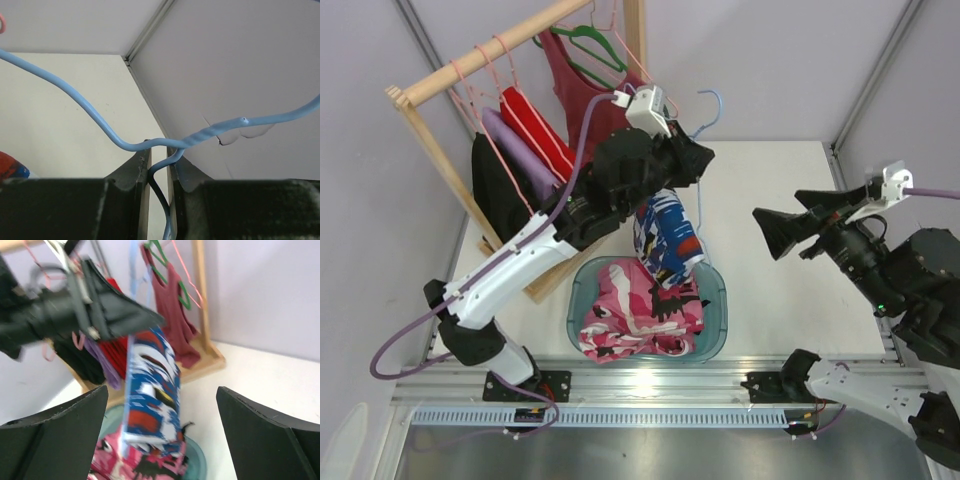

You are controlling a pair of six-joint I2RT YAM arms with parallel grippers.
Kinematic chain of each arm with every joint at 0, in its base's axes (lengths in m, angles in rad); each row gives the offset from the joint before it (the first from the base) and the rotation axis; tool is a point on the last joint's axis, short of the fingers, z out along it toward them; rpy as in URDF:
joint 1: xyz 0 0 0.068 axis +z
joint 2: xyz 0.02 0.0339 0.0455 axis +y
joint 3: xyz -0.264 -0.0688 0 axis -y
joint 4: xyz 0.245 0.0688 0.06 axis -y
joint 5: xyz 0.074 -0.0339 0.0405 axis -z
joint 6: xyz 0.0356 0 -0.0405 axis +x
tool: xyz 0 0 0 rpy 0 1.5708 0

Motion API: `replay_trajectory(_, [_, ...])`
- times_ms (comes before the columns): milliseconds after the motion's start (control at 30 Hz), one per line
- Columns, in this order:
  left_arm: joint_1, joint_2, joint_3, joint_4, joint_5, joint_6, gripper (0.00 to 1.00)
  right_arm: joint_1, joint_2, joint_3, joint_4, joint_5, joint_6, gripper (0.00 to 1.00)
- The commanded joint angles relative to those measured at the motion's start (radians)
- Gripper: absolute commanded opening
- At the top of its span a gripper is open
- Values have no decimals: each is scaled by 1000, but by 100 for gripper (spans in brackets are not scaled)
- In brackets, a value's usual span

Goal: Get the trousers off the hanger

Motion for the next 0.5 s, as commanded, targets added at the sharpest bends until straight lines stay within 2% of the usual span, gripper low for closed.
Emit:
replay_trajectory(0, [26,-120,92,66,82,-70,0,-2,-8,-109,-32,64,-55,97])
replay_trajectory(167, [46,-178,77,38,51,-145,0,-1,-63,-305,57,-74,-101,99])
replay_trajectory(300, [64,-213,37,46,63,-248,0,-1,-88,-402,158,-106,-126,97])
replay_trajectory(467, [80,-238,52,26,89,-303,0,1,-108,-471,253,-161,-125,96])
